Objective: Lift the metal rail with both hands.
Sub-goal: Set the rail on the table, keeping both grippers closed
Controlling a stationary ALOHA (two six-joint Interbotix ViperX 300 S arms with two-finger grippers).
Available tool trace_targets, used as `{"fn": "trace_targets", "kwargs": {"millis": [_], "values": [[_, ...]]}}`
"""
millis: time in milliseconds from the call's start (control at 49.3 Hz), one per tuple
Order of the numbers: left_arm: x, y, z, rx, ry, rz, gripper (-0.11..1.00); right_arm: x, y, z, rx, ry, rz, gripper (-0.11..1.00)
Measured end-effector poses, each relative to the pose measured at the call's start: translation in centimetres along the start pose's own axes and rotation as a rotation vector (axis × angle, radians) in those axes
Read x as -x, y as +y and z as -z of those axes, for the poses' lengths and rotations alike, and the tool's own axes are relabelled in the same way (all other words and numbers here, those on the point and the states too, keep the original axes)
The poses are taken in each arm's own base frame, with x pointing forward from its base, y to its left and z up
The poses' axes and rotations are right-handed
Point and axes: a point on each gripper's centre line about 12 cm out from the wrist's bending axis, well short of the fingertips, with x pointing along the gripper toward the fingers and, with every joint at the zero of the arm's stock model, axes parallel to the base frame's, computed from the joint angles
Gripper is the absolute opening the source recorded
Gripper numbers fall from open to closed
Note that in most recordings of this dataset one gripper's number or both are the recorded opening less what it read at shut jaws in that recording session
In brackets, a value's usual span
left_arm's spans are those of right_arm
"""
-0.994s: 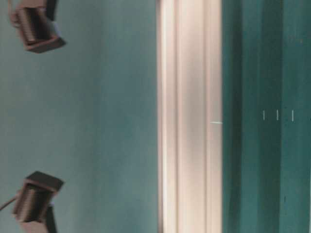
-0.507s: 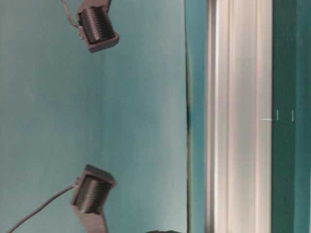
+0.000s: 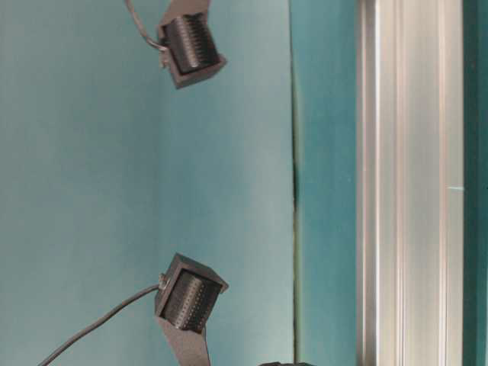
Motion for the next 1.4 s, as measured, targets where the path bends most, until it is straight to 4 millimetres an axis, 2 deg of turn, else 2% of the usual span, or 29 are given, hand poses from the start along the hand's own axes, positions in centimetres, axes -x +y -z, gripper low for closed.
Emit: {"fn": "trace_targets", "kwargs": {"millis": [467,1400], "values": [[-1.0,-0.3,-0.1,-0.005,-0.006,0.003,0.28,-0.7,0.2,0.1,0.004,0.014,0.001,0.38],[-1.5,-0.3,0.1,-0.007,-0.015,0.005,0.28,-1.3,0.0,0.0,0.0,0.01,0.004,0.38]]}}
